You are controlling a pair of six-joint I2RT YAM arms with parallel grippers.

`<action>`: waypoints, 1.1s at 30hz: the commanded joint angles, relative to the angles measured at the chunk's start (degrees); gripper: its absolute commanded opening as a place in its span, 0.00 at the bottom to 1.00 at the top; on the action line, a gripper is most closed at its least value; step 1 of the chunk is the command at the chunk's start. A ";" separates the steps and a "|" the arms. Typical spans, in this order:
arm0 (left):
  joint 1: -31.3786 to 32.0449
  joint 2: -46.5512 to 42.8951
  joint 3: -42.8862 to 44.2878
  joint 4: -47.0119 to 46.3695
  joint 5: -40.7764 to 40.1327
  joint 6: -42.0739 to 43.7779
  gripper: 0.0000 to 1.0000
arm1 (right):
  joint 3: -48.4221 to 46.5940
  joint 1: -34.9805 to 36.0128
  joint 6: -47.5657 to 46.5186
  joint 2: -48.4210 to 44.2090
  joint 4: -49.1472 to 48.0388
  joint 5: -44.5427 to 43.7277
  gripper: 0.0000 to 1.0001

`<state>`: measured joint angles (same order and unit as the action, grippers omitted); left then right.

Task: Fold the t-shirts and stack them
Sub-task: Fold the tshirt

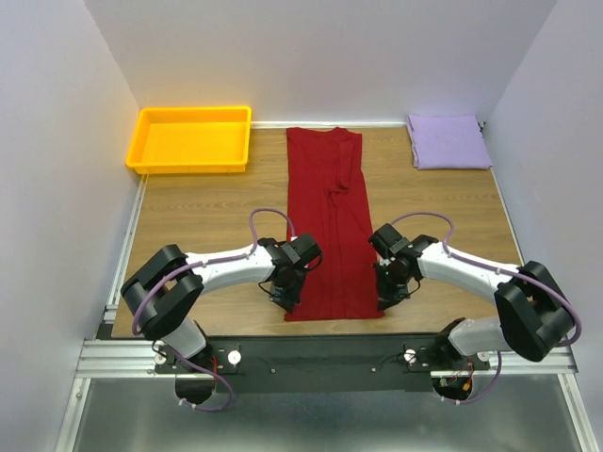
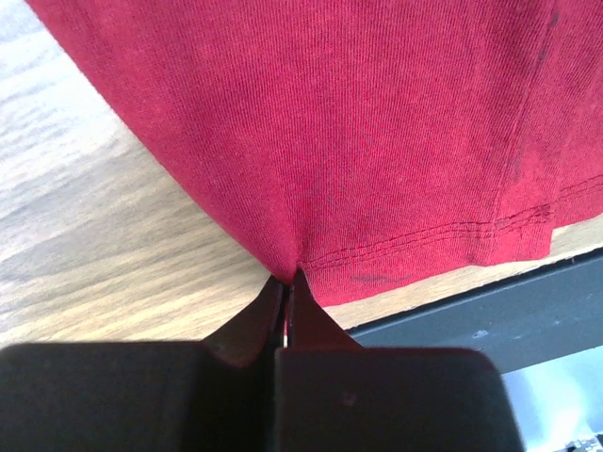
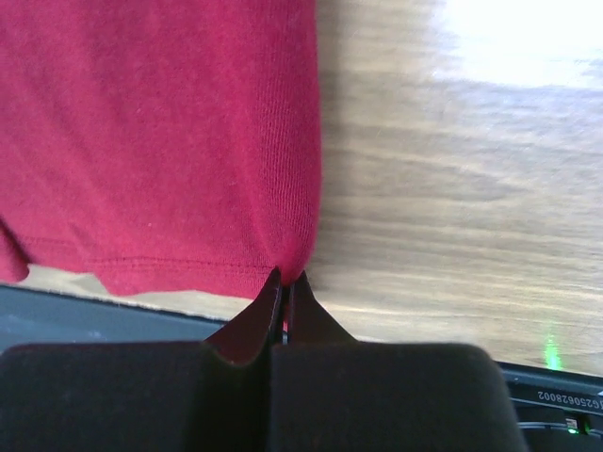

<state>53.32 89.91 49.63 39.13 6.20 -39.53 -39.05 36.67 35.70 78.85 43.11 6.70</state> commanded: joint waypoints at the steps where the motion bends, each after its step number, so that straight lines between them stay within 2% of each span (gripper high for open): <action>1: 1.78 -0.34 -0.32 4.45 0.21 -0.20 0.00 | 1.34 0.07 -1.25 -2.29 0.39 4.54 0.01; 5: 3.90 -2.71 0.47 6.13 0.66 -0.29 0.00 | 1.17 0.16 -0.90 -6.15 1.01 7.98 0.01; 9: 3.37 -3.43 5.12 6.04 -1.53 1.29 0.00 | -3.48 -0.10 -1.25 -7.66 2.59 -1.85 0.01; 13: 0.21 -0.44 12.67 5.78 -5.13 5.15 0.00 | -13.30 -2.03 -4.05 -1.27 2.59 -8.44 0.01; 15: -3.73 1.32 16.37 4.90 -5.76 7.79 0.00 | -16.75 -4.40 -6.69 1.29 1.98 -10.83 0.01; 16: -5.14 1.84 17.51 3.94 -8.19 8.50 0.00 | -20.24 -5.45 -7.74 2.96 1.71 -10.92 0.01; 17: -8.46 2.98 19.61 3.41 -8.65 9.98 0.00 | -21.84 -7.38 -9.67 5.76 1.02 -10.83 0.01; 22: -16.12 7.55 26.13 -1.50 -10.15 14.03 0.00 | -32.48 -11.96 -14.34 14.04 -1.44 -11.71 0.01; 26: -20.18 11.77 29.91 -5.19 -10.42 16.23 0.00 | -42.48 -14.34 -17.76 21.33 -2.51 -11.27 0.01; 33: -26.07 16.69 32.63 -11.80 -8.74 18.08 0.00 | -51.73 -16.71 -19.53 31.09 -2.60 -11.01 0.01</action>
<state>29.30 103.85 79.68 31.83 -2.24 -24.16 -86.17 21.19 18.76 105.91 41.15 -2.79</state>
